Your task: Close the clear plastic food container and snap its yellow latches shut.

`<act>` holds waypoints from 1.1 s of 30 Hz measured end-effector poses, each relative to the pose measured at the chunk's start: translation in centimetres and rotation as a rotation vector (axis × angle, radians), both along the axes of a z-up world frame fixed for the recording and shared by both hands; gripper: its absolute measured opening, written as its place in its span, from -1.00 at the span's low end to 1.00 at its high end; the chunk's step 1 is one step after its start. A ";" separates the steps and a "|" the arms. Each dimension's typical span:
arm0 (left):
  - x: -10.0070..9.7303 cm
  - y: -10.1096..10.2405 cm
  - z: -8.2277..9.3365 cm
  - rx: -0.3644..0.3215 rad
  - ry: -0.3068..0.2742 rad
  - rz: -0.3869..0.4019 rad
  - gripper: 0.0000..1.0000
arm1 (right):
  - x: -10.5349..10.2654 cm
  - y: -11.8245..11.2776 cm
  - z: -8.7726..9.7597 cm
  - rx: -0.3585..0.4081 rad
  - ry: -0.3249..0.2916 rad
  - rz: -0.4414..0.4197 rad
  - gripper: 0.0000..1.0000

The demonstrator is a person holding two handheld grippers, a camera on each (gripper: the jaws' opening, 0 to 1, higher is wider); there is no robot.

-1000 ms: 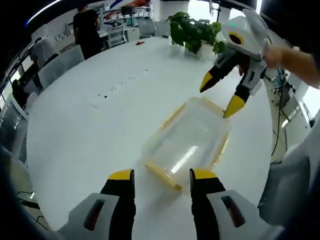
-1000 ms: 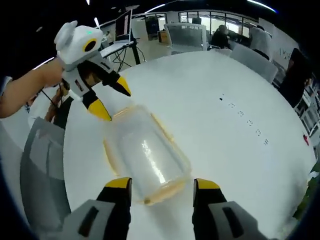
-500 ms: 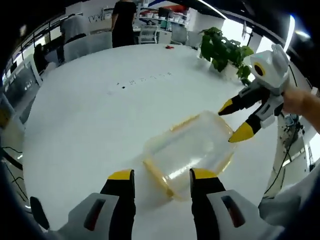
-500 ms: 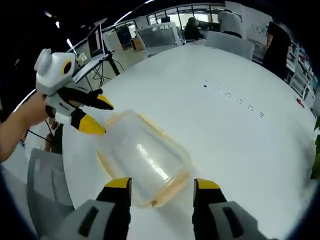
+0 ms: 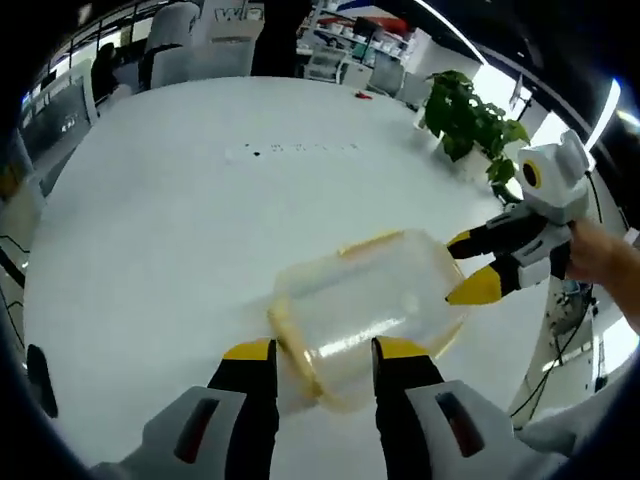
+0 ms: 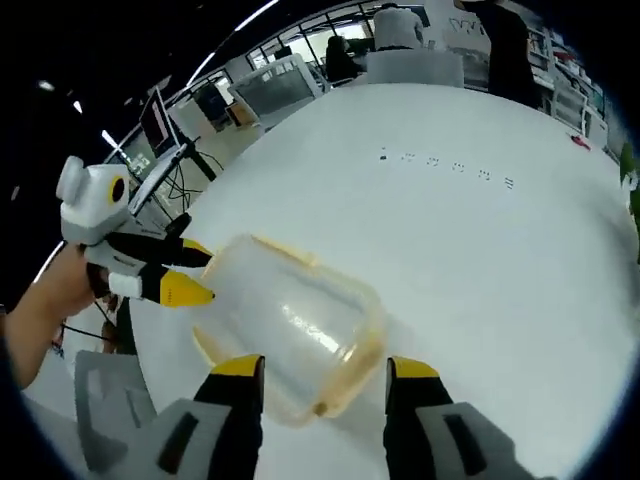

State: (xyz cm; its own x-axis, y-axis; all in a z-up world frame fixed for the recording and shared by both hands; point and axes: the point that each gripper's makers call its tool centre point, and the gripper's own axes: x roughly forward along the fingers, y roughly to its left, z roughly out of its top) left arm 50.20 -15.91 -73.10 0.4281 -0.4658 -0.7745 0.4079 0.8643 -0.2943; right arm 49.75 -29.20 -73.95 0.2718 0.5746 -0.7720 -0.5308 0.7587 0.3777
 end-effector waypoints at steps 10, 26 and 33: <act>0.0 -0.4 -0.3 -0.041 0.017 0.023 -0.21 | -0.2 0.7 -0.3 0.054 0.039 -0.042 -0.07; 0.0 -0.9 -1.0 -0.091 0.047 0.078 -0.36 | 1.2 0.7 -0.8 0.073 0.050 -0.111 -0.23; -0.3 -0.8 -0.8 -0.097 0.046 0.065 -0.34 | 0.0 1.0 -0.5 0.092 0.068 -0.100 -0.21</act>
